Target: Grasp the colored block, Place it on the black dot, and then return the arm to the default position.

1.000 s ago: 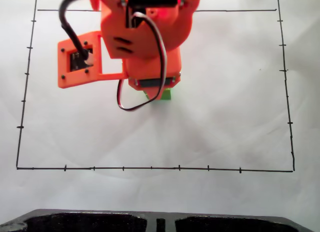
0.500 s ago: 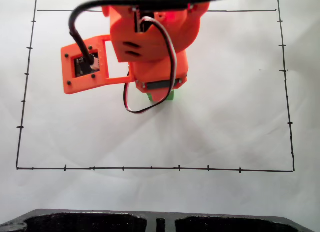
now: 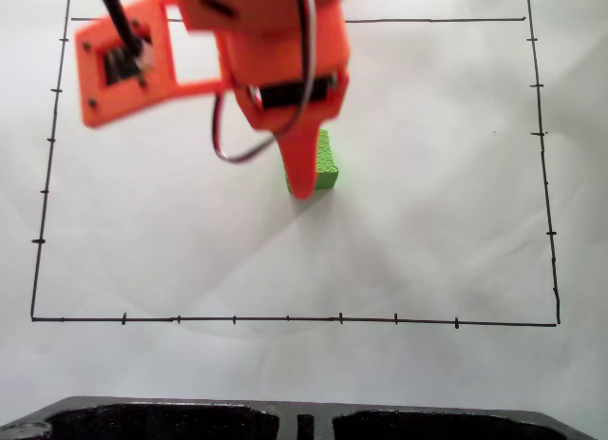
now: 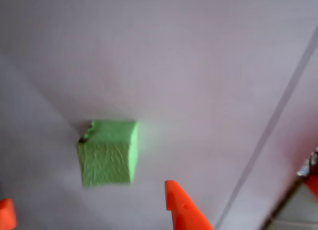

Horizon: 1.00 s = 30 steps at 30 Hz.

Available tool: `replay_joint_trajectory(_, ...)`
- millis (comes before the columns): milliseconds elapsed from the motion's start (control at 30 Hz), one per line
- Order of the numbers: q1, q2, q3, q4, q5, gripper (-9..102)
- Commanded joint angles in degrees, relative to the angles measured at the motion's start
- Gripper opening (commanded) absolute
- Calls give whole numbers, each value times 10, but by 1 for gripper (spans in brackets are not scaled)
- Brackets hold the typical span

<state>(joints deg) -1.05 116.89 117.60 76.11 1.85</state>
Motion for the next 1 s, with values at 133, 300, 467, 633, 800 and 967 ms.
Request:
replay_joint_trajectory(133,31,165,-4,89,-58,36)
replay_joint_trajectory(300,48,250,33,108,-90,23)
replay_joint_trajectory(467,69,346,116,63,-89,6)
replay_joint_trajectory(633,62,441,215,14,-98,0)
replay_joint_trajectory(800,46,526,290,-20,-102,0)
replay_joint_trajectory(967,35,597,371,-76,-79,0)
